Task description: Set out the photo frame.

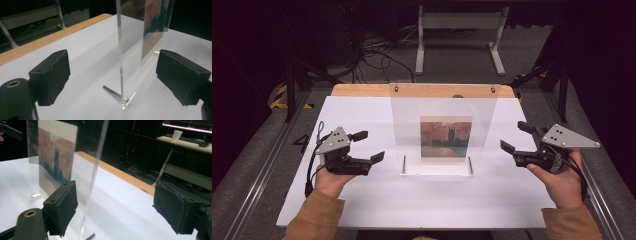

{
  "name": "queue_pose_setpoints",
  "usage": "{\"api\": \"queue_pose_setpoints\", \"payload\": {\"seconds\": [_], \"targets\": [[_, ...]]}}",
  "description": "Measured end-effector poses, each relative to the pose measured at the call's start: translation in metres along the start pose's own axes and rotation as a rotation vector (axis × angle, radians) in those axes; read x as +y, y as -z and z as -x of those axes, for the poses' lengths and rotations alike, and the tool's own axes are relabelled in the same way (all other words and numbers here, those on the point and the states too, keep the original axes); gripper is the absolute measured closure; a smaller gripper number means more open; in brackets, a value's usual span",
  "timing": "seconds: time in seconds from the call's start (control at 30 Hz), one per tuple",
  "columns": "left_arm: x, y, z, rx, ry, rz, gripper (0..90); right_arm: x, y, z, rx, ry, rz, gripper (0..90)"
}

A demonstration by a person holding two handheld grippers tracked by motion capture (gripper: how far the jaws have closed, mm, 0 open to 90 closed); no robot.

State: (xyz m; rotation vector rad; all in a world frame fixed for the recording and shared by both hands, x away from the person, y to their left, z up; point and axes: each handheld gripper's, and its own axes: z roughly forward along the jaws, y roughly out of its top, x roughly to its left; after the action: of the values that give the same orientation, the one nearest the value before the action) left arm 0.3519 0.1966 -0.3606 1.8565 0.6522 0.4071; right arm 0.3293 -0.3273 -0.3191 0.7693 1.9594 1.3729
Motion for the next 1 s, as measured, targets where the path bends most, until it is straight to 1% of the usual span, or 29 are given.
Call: {"api": "queue_pose_setpoints", "payload": {"seconds": [0.13,0.2,0.27,0.3,0.37,0.43,0.53,0.63,0.7,0.8,0.87,0.9,0.93,1.0], "targets": [[-0.014,0.008,-0.008,0.016,0.030,-0.021,9.8,-0.012,0.009,0.006,-0.016,-0.018,-0.025,18.3],[-0.021,0.011,-0.012,0.025,0.037,-0.033,8.9,-0.017,0.012,0.008,-0.022,-0.028,-0.032,18.1],[-0.028,0.012,-0.015,0.036,0.038,-0.046,7.9,-0.023,0.013,0.009,-0.022,-0.037,-0.039,17.9],[-0.034,0.013,-0.018,0.042,0.044,-0.060,7.2,-0.026,0.013,0.009,-0.023,-0.038,-0.043,17.8],[-0.041,0.014,-0.022,0.045,0.055,-0.070,6.1,-0.035,0.013,0.010,-0.026,-0.046,-0.057,17.4],[-0.048,0.016,-0.024,0.065,0.055,-0.071,5.9,-0.042,0.011,0.011,-0.028,-0.055,-0.076,17.1],[-0.057,0.018,-0.027,0.065,0.074,-0.058,5.7,-0.052,0.010,0.011,-0.024,-0.057,-0.106,17.2],[-0.066,0.019,-0.029,0.059,0.093,-0.052,5.3,-0.062,0.008,0.012,-0.018,-0.062,-0.115,17.4],[-0.071,0.019,-0.031,0.056,0.097,-0.058,4.8,-0.068,0.007,0.012,-0.015,-0.068,-0.120,17.4],[-0.082,0.018,-0.032,0.051,0.096,-0.059,4.6,-0.080,0.005,0.013,-0.021,-0.075,-0.123,17.8],[-0.092,0.016,-0.034,0.057,0.096,-0.052,4.6,-0.088,0.003,0.013,-0.018,-0.086,-0.124,17.9],[-0.097,0.015,-0.035,0.059,0.077,-0.054,4.7,-0.092,0.003,0.013,-0.014,-0.091,-0.122,17.9],[-0.100,0.013,-0.036,0.071,0.059,-0.069,4.9,-0.098,0.002,0.012,-0.007,-0.097,-0.122,17.9],[-0.103,0.011,-0.037,0.071,0.036,-0.078,5.0,-0.107,0.001,0.011,0.005,-0.097,-0.133,17.9]]}}
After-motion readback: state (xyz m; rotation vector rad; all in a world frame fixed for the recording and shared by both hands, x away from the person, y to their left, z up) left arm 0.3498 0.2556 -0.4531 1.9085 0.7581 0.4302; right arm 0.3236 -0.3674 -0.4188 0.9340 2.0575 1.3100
